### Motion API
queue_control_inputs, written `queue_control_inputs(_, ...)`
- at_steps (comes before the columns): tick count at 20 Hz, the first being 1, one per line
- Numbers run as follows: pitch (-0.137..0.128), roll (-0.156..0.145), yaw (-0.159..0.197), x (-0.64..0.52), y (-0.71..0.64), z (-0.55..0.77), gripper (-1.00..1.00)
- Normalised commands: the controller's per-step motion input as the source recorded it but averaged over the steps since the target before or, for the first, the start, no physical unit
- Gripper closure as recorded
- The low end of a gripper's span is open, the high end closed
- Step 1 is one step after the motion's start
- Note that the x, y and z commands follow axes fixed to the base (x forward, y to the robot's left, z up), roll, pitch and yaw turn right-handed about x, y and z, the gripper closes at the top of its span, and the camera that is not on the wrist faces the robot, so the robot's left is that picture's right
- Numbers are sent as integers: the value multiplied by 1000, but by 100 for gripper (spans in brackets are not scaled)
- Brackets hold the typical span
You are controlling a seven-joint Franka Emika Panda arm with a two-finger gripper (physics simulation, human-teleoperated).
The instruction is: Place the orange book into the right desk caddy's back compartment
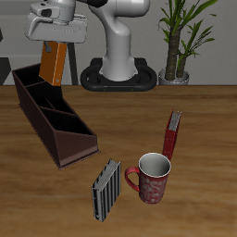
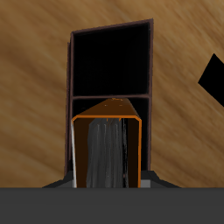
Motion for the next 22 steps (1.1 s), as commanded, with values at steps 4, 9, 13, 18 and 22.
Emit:
queue_control_inputs(4, 11, -37, 16, 120, -228, -111, 100)
queue_control_inputs(9, 24, 0, -5, 82, -65, -153, 100)
queue_control_inputs(13, 18, 8, -2, 55, 30, -129, 100)
queue_control_inputs(18, 17, 4, -3, 75, -19, -132, 100)
queue_control_inputs(22, 25, -7, -30, 32, -52, -146, 100)
